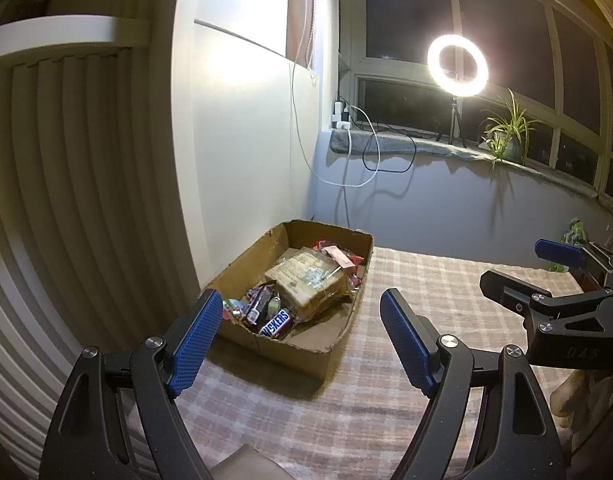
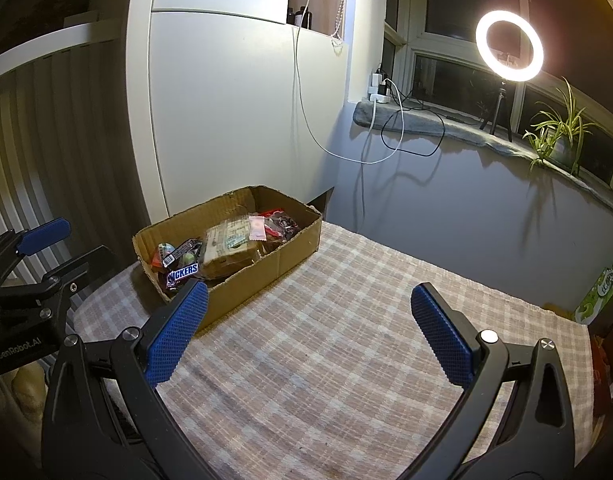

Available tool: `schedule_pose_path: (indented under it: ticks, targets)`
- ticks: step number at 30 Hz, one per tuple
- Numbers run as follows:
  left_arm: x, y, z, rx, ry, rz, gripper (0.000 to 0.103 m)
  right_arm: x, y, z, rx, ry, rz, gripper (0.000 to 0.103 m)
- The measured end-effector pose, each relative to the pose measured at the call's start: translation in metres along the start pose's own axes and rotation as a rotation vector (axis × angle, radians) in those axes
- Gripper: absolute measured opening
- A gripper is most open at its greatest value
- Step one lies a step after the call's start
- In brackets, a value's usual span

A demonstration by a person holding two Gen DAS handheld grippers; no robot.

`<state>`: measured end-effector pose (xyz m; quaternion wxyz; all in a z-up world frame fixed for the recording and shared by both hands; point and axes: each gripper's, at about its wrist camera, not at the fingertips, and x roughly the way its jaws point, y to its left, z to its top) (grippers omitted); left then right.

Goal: Organize snacks

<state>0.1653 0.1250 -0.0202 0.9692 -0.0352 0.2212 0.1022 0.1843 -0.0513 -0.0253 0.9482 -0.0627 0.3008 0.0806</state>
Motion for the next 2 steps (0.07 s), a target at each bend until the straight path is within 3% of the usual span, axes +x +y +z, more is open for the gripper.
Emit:
schedule_pose_path:
  ticks: [2]
  targets:
    - [0.0007, -0.0001, -0.0004, -0.001, 0.004, -0.003, 0.081, 0.0001, -0.0008, -0.0008, 0.003, 0.0, -0.001, 0.103]
